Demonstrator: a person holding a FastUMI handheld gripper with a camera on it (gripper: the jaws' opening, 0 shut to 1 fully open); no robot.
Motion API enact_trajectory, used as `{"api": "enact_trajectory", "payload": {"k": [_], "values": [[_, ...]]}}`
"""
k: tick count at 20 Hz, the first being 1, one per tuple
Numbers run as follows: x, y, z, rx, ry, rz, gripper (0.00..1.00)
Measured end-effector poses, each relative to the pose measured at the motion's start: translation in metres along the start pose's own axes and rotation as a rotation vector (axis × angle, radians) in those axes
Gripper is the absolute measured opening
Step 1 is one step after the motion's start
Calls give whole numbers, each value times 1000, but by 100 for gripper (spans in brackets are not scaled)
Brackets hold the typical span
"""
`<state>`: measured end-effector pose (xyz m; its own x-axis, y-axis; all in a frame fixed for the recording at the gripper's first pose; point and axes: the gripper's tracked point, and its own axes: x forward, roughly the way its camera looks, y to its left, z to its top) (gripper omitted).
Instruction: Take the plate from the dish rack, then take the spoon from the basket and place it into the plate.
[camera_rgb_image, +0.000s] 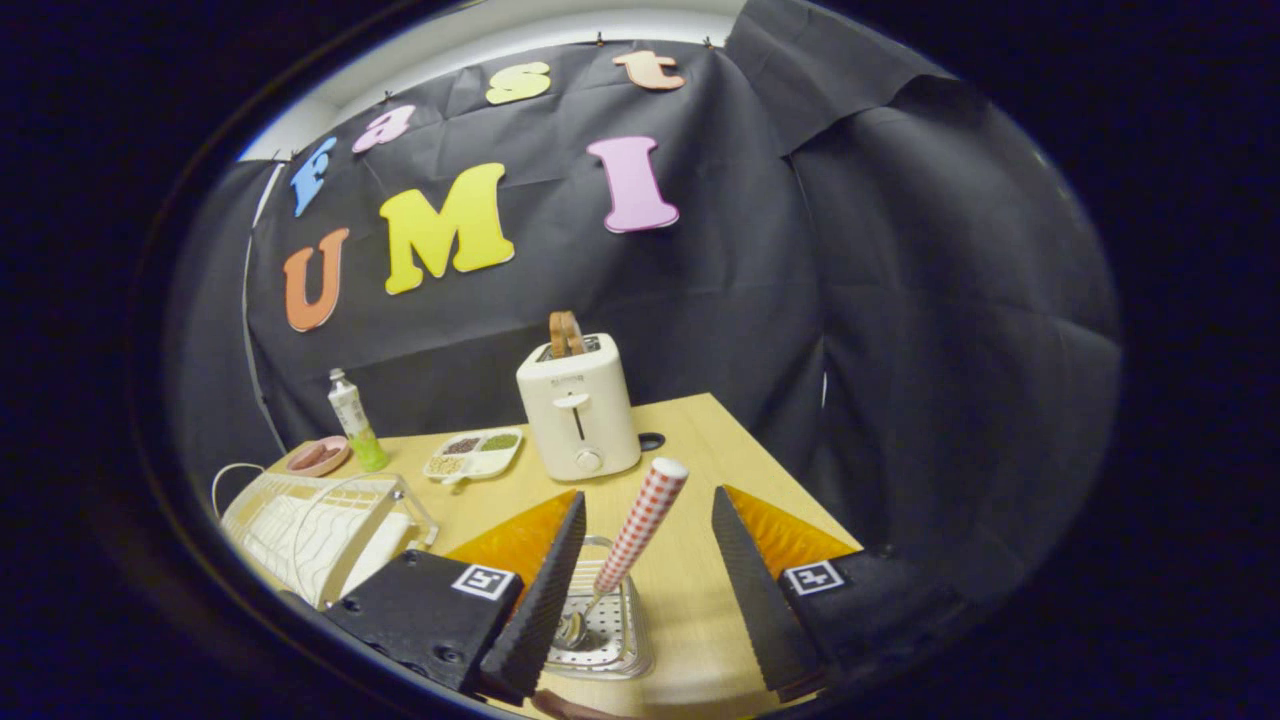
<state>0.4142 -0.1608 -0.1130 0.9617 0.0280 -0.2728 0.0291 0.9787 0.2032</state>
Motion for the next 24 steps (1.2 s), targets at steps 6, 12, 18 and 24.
{"api": "enact_trajectory", "payload": {"k": [6,12,18,24], "values": [[1,21,14,-37,-76,12,29],[-24,52,24,-115,-140,42,18],[-69,57,71,-235,-293,-36,16],[-140,91,124,-325,-426,-54,16]]}}
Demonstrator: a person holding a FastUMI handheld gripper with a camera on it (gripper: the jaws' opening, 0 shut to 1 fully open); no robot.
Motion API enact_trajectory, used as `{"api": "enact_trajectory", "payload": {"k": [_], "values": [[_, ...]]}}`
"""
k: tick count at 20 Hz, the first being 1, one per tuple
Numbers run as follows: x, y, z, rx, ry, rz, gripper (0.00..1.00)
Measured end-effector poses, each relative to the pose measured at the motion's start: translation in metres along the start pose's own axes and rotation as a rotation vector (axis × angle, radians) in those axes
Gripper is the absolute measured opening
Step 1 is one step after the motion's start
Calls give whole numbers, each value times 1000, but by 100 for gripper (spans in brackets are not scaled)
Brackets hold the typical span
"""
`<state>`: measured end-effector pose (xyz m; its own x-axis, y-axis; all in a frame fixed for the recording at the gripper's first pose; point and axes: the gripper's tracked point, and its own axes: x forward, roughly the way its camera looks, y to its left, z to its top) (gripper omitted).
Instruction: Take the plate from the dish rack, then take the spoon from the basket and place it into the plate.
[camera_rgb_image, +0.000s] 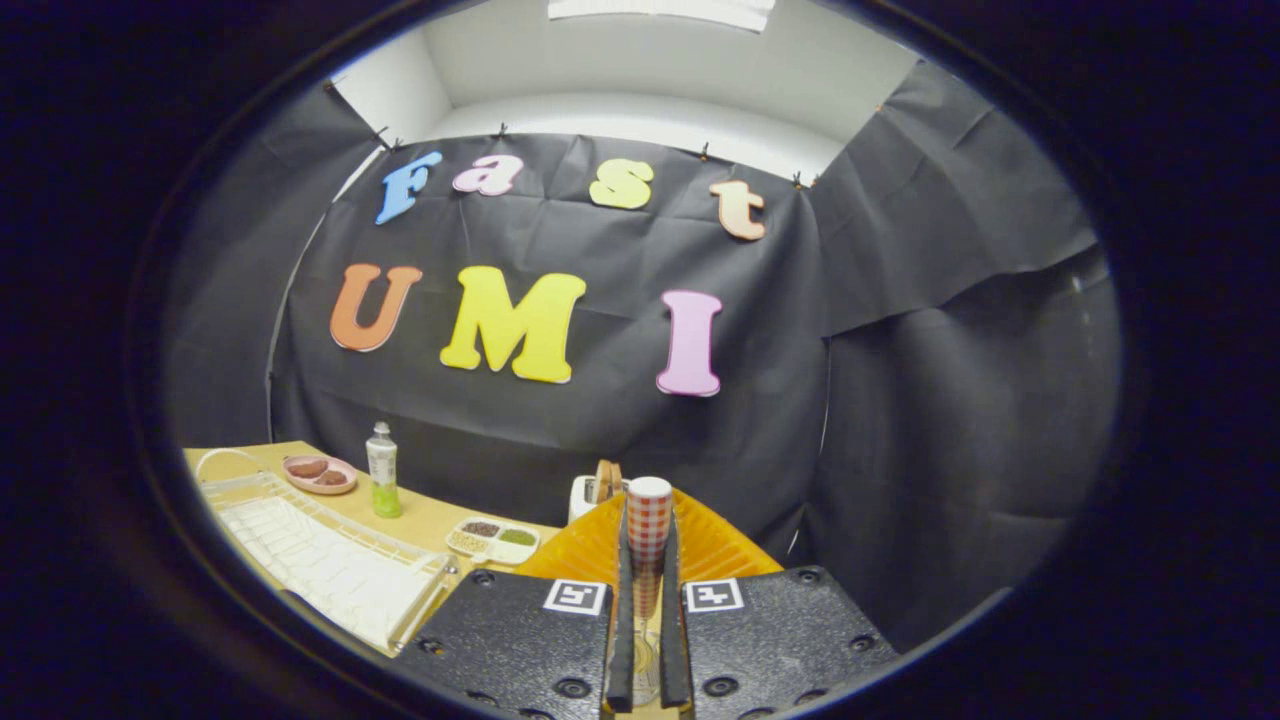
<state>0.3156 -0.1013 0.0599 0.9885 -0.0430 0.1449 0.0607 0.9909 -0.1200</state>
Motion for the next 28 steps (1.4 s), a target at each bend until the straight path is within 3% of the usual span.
{"api": "enact_trajectory", "payload": {"k": [4,9,15,20,24,28], "values": [[-39,26,37,-28,-44,21,15],[-93,80,41,-17,-36,63,15],[-156,175,13,28,-16,200,15],[-197,241,-27,23,45,242,16],[-217,291,-59,58,77,324,16],[-214,296,-81,59,119,247,16]]}}
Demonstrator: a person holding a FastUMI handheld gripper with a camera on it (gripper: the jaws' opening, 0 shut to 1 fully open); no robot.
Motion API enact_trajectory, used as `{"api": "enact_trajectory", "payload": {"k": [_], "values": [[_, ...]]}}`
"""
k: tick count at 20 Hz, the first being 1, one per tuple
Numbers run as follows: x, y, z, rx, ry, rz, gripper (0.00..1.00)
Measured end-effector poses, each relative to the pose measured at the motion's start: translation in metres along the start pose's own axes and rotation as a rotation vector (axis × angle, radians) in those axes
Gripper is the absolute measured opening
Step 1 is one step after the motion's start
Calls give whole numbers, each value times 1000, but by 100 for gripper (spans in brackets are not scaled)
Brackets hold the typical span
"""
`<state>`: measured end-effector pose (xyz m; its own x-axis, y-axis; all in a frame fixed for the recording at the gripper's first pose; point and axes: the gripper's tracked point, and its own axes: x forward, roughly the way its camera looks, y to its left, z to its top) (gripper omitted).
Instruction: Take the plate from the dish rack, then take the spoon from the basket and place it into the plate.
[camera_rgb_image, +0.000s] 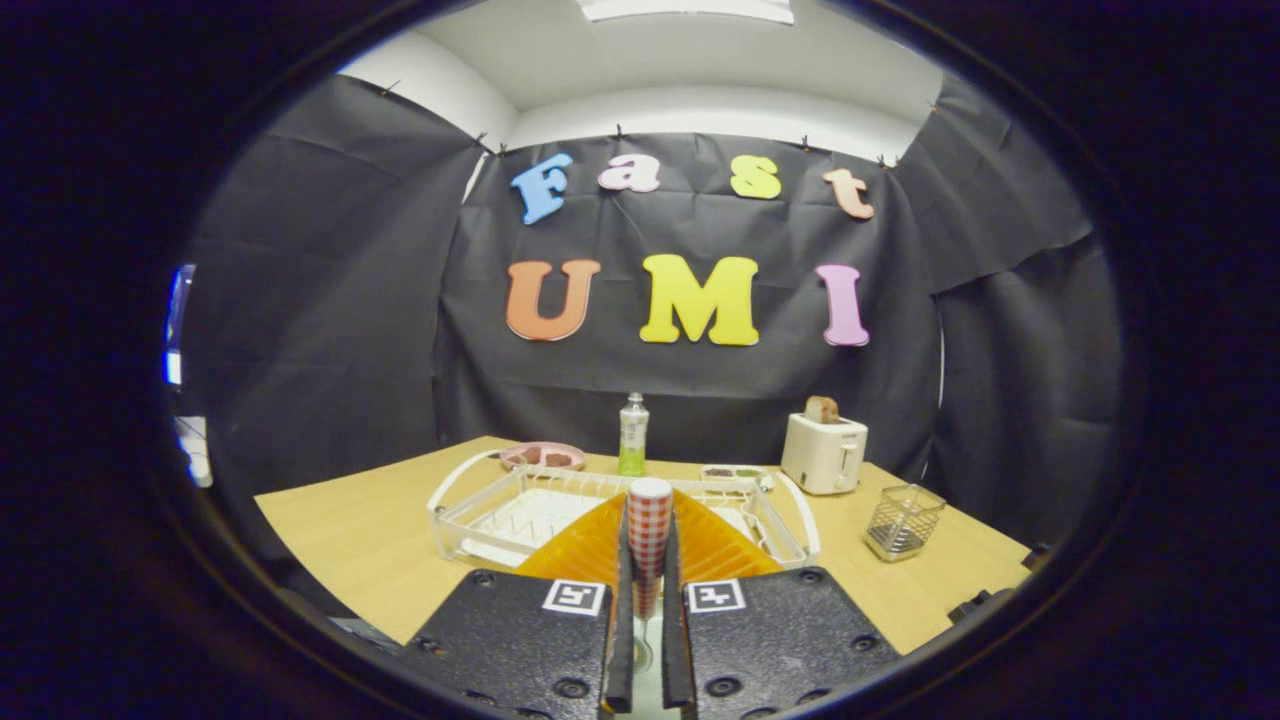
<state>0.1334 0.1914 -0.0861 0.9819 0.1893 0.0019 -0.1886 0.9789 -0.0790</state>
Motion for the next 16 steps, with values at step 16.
{"api": "enact_trajectory", "payload": {"k": [16], "values": [[-10,-28,-18,86,16,-41,27]]}}
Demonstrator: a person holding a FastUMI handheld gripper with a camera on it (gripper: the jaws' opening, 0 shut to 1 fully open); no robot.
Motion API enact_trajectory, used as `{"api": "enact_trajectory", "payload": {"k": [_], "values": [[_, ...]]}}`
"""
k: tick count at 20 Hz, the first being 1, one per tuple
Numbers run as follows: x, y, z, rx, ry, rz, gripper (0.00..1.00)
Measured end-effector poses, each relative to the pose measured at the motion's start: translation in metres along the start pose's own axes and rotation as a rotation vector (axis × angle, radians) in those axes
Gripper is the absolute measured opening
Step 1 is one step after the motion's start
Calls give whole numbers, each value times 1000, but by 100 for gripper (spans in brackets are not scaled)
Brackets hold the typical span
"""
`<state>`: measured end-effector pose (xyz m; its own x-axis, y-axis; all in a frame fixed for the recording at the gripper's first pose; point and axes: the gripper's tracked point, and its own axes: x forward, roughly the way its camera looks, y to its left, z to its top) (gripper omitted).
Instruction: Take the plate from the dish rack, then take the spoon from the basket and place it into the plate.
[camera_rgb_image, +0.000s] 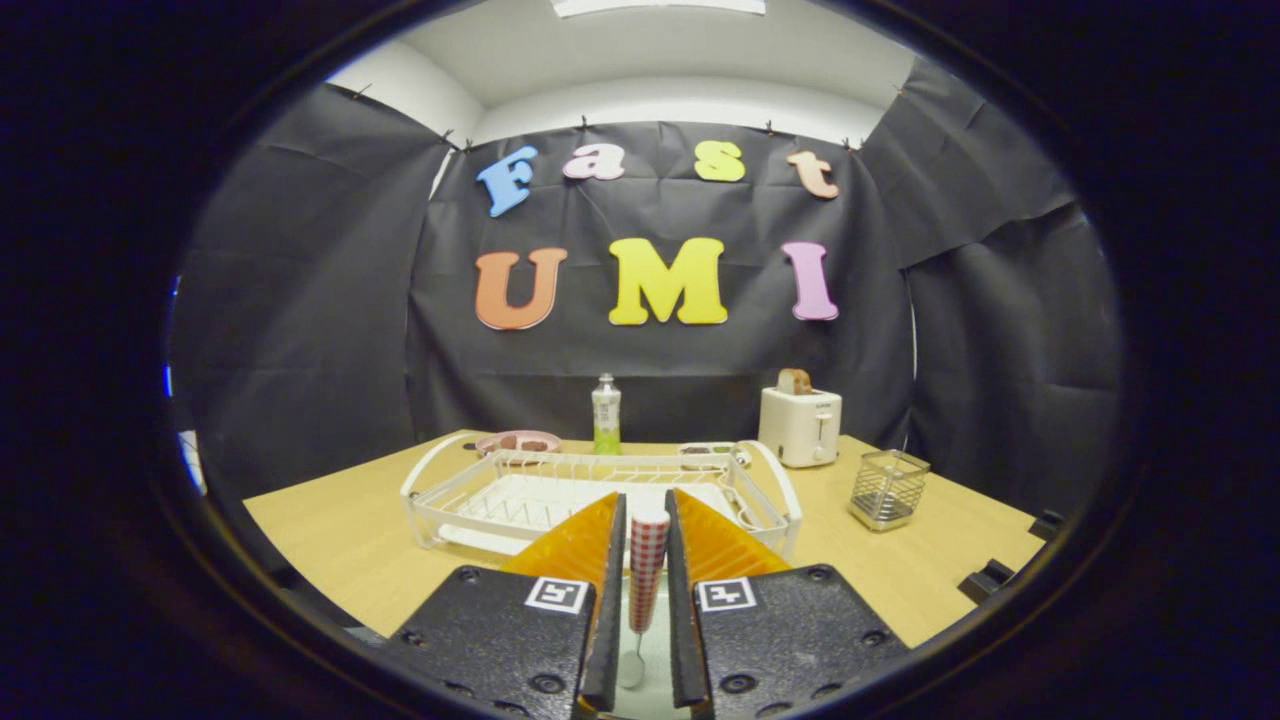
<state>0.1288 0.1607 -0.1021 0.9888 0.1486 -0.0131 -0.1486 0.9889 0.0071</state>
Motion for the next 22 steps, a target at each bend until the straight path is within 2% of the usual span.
{"api": "enact_trajectory", "payload": {"k": [6,10,12,13,18,22], "values": [[-16,-46,10,-29,-11,-85,44],[-29,-62,6,7,67,-54,78],[-34,-75,13,24,61,-67,95],[-36,-82,15,26,63,-79,100],[-48,-92,27,58,58,-66,100],[-56,-95,37,26,44,-71,100]]}}
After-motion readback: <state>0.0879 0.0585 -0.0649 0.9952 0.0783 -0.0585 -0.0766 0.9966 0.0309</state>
